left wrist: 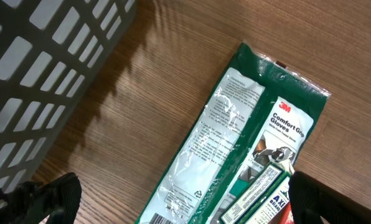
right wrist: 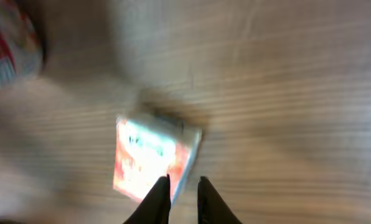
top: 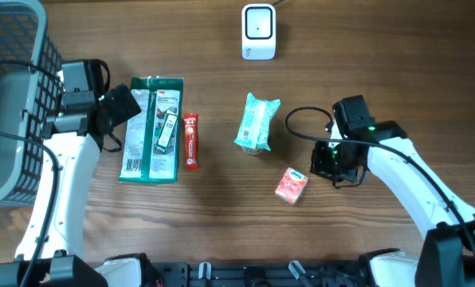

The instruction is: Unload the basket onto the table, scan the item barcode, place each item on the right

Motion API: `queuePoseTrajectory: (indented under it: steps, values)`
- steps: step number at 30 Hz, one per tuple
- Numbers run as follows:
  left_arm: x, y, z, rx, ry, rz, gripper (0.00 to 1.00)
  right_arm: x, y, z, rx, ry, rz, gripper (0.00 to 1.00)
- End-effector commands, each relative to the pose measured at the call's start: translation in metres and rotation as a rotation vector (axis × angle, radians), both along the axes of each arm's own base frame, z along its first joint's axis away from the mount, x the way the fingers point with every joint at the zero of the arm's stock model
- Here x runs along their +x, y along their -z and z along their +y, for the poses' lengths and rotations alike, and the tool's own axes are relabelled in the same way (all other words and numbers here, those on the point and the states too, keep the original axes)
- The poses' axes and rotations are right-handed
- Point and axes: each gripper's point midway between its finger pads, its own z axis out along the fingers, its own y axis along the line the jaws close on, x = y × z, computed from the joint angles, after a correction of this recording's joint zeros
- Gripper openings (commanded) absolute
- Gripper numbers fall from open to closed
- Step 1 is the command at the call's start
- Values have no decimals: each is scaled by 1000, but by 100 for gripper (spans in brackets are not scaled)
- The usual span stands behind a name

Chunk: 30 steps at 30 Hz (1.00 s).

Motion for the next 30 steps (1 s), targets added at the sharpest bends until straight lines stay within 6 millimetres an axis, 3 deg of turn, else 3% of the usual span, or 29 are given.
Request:
queuePoseTrajectory:
  steps: [1,16,21,25,30]
  values:
    - [0,-3,1,-5,-11,-11,100,-15,-6,15,81,8,59,16]
    - [0,-3,1,-5,-11,-10,100,-38,24,28,78,28,99,20]
    - [0,-3,1,-5,-11,-11,100,-33,28,32,82,39,69,20]
    - [0,-3,1,-5,-11,-11,100,-28,32,23,20,83,54,20]
    - [0,-3,1,-5,-11,-11,100,-32,36,22,11,83,62,21]
